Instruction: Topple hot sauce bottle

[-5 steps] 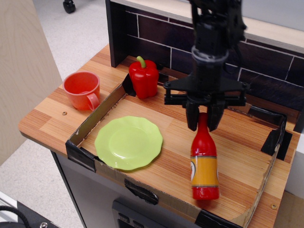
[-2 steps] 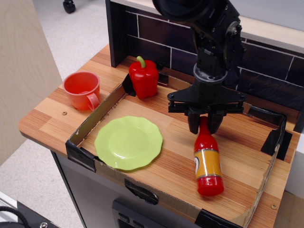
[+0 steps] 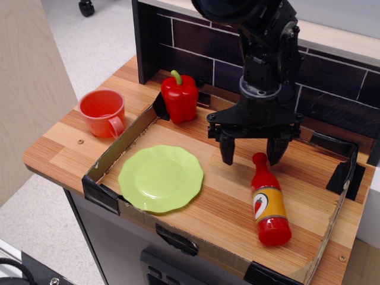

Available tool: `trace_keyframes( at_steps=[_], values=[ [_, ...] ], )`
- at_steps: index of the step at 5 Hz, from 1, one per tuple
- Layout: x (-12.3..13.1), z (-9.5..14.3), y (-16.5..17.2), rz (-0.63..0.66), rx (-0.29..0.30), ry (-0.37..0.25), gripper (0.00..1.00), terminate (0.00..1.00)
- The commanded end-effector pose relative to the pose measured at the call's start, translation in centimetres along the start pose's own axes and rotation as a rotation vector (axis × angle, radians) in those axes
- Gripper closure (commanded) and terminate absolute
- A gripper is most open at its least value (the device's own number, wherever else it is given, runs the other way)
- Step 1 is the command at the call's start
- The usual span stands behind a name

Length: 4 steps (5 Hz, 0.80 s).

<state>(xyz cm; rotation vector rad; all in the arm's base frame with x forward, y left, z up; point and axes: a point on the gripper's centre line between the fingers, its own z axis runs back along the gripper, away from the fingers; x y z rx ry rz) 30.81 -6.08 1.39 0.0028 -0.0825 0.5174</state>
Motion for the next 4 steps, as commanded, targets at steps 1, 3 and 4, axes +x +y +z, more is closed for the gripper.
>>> trace_keyframes(
  at_steps=[1,3,4],
  values=[
    [1.43,4.91,0.05,0.034,-0.011,-0.055,0.00,0.00],
    [1.43,4.91,0.05,0.034,-0.011,-0.055,0.00,0.00],
    [1.43,4.91,0.05,0.034,-0.011,-0.055,0.00,1.00]
  ],
)
